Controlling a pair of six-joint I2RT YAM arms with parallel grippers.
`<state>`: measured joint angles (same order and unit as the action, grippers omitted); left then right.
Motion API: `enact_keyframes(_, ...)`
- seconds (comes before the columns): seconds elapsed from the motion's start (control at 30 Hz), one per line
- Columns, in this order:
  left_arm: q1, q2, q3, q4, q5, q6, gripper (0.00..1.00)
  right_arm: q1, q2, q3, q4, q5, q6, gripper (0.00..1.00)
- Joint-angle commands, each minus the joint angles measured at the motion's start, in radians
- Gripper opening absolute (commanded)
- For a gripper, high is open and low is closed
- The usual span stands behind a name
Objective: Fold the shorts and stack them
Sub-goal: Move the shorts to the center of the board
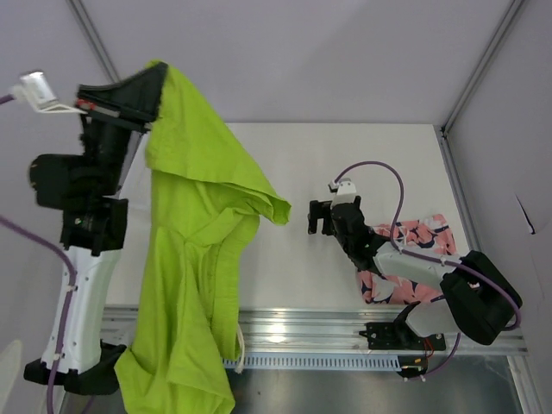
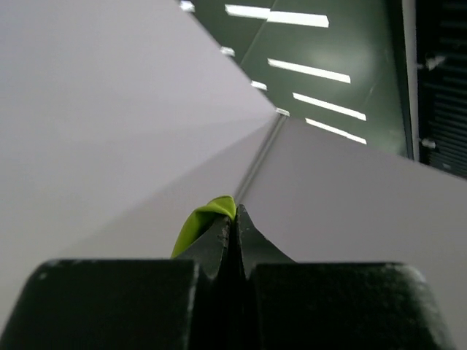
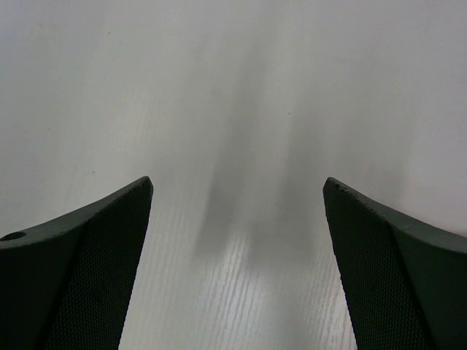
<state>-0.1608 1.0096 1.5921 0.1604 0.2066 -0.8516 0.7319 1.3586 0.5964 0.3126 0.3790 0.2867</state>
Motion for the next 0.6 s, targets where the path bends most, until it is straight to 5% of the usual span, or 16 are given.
enact_keyframes(0.0, -0.083, 0.003, -0.226, 0.105, -0.006, -0.061, 0.0, 0.004, -0.058, -0.01, 0.057, 0.067, 0.006, 0.99)
enact_keyframes(0.23, -0.278, 0.073, -0.507, 0.225, -0.14, -0.024, 0.0, -0.022, -0.119, -0.047, 0.056, 0.116, 0.048, 1.0)
enact_keyframes(0.43, -0.298, 0.236, -0.394, 0.108, -0.222, 0.052, 0.0, -0.045, -0.154, -0.07, 0.057, 0.11, 0.065, 0.99)
enact_keyframes(0.47, -0.299, 0.251, -0.327, 0.087, -0.234, 0.066, 0.07, -0.046, -0.159, -0.075, 0.057, 0.109, 0.065, 1.0)
enact_keyframes(0.5, -0.298, 0.283, -0.302, 0.014, -0.234, 0.092, 0.25, -0.046, -0.161, -0.075, 0.057, 0.107, 0.066, 0.99)
enact_keyframes(0.53, -0.298, 0.303, -0.249, -0.037, -0.233, 0.098, 0.68, -0.049, -0.161, -0.073, 0.057, 0.106, 0.065, 1.0)
enact_keyframes(0.57, -0.298, 0.32, -0.212, -0.083, -0.22, 0.108, 0.82, -0.051, -0.158, -0.072, 0.056, 0.1, 0.066, 0.99)
